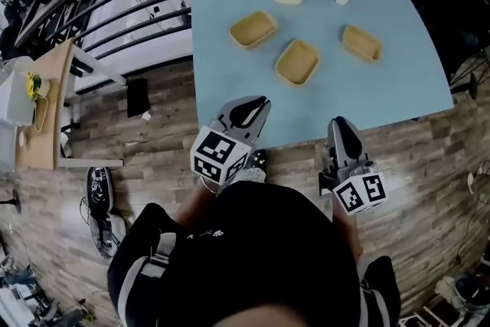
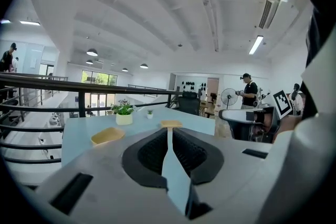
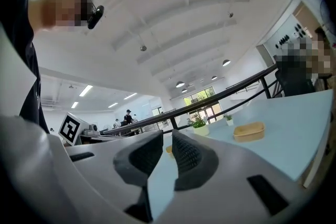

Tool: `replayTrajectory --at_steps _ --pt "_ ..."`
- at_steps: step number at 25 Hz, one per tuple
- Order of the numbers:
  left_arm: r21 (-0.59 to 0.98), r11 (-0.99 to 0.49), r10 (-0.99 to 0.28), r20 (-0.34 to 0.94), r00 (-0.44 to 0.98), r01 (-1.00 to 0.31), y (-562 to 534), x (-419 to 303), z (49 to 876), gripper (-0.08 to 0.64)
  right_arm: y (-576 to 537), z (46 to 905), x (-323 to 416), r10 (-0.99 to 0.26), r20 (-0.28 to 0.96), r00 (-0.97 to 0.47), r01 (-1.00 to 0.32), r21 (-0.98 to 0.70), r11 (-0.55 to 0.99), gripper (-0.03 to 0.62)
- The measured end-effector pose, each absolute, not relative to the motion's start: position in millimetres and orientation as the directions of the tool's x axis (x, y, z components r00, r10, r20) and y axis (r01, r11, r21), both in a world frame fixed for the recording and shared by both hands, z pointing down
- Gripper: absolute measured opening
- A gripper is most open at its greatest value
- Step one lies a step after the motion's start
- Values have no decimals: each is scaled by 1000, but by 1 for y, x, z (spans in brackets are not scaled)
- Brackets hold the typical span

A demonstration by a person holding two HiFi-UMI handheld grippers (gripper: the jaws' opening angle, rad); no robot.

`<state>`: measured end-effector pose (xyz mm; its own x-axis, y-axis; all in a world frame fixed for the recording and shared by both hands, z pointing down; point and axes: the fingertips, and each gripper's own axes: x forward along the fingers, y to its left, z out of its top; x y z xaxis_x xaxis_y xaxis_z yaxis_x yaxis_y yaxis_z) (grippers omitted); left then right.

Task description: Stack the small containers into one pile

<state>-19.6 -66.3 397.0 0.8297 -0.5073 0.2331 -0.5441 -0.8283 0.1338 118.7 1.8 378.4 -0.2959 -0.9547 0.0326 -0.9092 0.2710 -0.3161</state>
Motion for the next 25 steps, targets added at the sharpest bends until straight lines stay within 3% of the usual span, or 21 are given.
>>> replayTrajectory --at_steps 25 --pt "251 -859 -361 319 876 -446 -189 5 474 23 -78 433 131 -969 221 -115 -940 -339 35 80"
